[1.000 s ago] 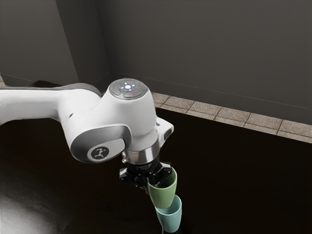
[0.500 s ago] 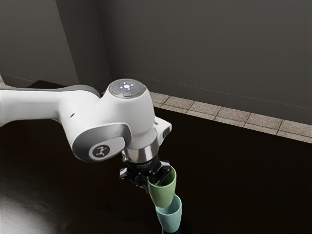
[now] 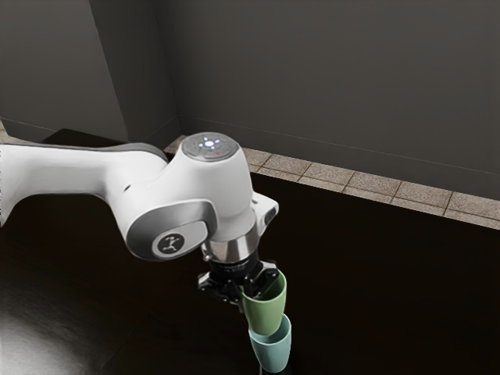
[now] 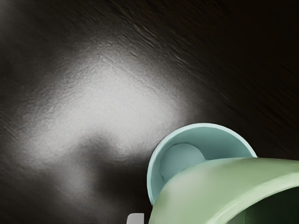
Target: Place the left cup onto the right cup
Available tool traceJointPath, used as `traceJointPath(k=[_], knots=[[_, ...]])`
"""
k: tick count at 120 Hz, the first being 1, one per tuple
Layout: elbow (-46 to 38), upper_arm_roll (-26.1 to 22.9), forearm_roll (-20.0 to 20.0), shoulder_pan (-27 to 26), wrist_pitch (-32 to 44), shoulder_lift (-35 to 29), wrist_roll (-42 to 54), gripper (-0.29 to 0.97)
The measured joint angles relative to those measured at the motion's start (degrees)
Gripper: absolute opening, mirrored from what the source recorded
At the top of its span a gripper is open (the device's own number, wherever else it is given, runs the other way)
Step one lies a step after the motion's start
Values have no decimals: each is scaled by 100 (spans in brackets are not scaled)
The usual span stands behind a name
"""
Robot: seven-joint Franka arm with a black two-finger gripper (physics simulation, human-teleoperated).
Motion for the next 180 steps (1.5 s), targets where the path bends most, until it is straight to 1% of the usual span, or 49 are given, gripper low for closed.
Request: traceJointPath(k=[112,180], knots=[[-9,2,1,122,126,175,-15,-10],[-3,-1,1,147,191,396,-25,-10]])
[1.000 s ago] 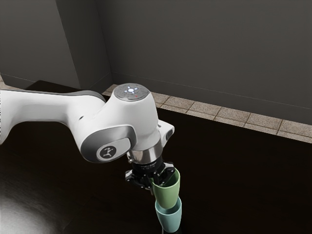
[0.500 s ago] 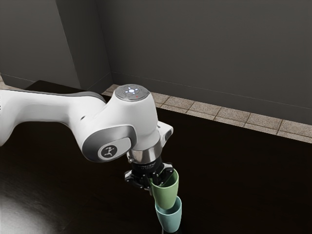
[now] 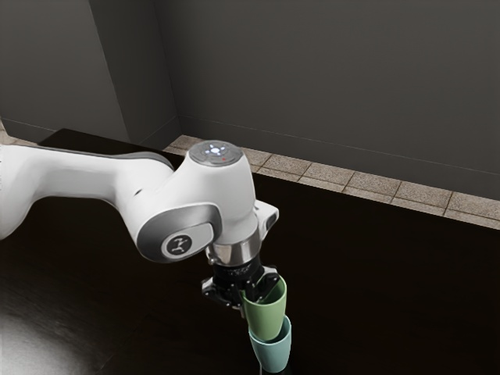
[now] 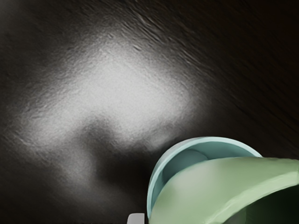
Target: Place the left cup onto the right cup
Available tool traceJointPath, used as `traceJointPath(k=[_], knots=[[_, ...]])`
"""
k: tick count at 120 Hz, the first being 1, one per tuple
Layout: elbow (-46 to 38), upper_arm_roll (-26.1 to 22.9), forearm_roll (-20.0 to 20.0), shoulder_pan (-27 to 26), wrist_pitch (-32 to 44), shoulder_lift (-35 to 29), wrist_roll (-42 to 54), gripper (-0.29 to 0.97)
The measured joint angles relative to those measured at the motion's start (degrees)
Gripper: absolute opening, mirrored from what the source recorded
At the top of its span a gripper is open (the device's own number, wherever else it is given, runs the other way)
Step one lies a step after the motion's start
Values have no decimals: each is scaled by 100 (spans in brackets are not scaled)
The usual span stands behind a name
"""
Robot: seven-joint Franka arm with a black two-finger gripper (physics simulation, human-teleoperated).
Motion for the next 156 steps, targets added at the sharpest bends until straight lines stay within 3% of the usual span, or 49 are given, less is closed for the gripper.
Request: traceJointPath(k=[156], knots=[[11,10,65,16,191,204,-7,-10]])
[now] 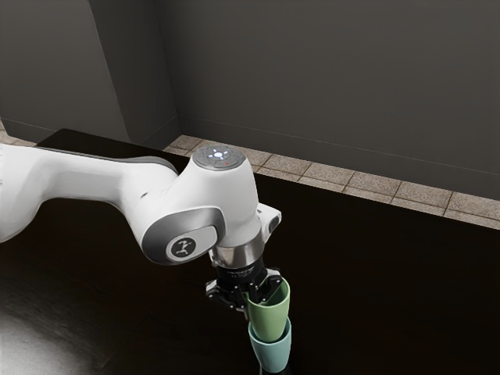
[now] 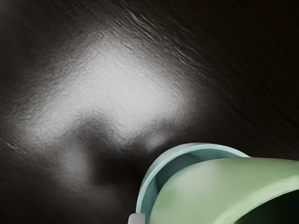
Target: Place the left cup onto the right cup
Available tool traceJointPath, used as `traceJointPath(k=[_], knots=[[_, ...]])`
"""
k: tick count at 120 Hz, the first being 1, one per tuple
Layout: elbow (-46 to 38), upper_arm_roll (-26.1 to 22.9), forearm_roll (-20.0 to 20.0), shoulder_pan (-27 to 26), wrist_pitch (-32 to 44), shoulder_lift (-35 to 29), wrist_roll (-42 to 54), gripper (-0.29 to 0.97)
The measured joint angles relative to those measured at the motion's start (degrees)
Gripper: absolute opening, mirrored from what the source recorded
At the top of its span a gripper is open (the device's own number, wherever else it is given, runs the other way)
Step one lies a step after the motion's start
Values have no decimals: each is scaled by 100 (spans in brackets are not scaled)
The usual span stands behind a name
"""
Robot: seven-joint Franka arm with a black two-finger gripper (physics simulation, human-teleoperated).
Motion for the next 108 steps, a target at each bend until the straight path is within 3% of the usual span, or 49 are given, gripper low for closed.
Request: traceJointPath(k=[82,108], knots=[[3,10,25,48,71,94,-6,-10],[17,7,3,71,99,142,16,31]])
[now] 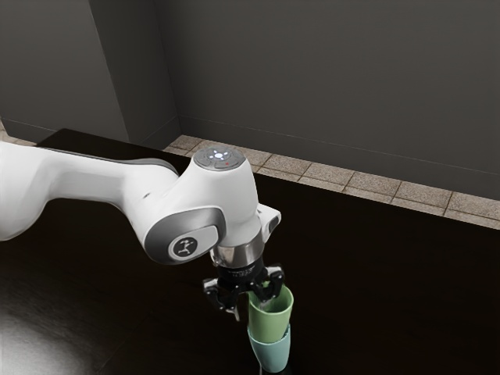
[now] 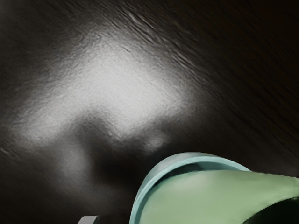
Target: Place the left cup onto the right cup
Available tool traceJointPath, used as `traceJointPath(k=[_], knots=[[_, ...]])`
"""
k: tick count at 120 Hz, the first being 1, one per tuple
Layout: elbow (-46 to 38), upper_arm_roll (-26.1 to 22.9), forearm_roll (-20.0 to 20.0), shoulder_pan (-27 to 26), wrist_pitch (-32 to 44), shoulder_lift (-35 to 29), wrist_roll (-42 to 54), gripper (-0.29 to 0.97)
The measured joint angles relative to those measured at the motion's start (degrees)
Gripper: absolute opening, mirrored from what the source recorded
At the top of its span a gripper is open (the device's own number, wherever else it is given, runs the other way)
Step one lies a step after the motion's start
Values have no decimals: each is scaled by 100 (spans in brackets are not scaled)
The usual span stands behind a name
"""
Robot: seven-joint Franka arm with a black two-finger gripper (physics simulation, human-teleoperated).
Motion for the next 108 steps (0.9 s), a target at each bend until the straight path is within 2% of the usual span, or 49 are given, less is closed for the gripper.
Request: traceJointPath(k=[16,37,76,108], knots=[[7,1,-3,3,8,8,11,48],[10,3,-4,6,16,13,22,59],[162,0,-4,10,-102,-110,41,66],[875,7,194,5,-857,-295,66,67]])
